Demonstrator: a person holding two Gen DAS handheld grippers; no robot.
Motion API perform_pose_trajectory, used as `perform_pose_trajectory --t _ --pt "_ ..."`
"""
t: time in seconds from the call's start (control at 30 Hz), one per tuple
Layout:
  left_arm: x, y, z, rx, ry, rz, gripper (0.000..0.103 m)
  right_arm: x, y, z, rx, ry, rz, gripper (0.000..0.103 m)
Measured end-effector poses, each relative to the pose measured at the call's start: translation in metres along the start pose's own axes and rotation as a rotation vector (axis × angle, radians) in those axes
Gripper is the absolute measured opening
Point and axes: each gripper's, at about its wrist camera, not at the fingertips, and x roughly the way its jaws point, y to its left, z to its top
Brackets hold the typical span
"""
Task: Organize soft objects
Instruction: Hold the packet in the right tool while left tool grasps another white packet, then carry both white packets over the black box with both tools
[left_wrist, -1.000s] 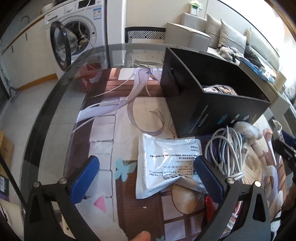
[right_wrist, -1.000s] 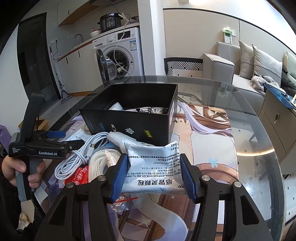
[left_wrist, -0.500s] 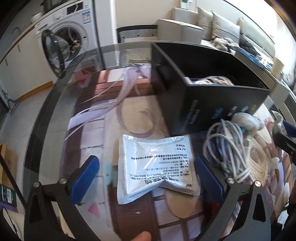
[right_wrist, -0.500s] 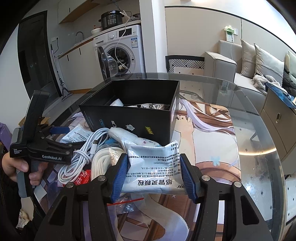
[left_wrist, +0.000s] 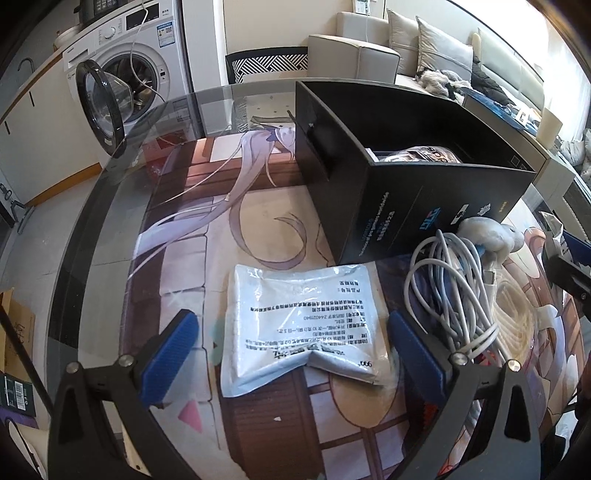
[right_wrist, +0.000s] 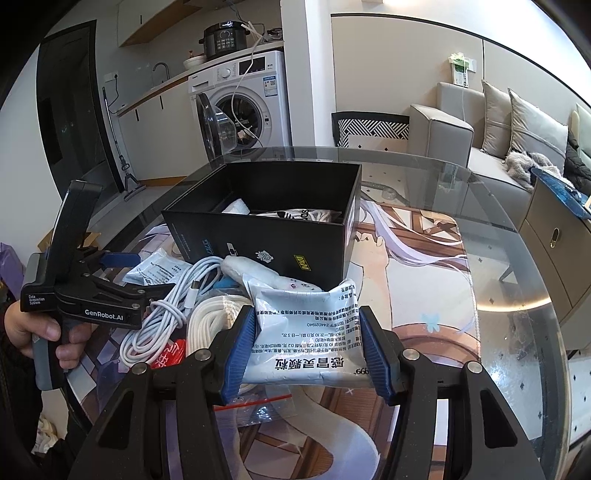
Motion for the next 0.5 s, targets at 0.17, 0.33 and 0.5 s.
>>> perform_pose_trajectory --t 0.17,0.33,0.5 --pt "-0.009 -0.003 -0.002 0.023 -0.040 -0.020 0.066 -0.003 0.002 0.001 0.000 -0.006 -0.005 0.056" --pt "-0.015 0.002 -0.005 0.012 -0.063 -0.036 0.048 -0.008 0.007 0.003 -0.013 -0.022 -0.007 0.056" --pt "-0.022 0.005 -0.010 -0.010 -0.085 -0.058 0.045 -0.012 0.013 0.004 -0.025 -0.032 -0.010 0.056"
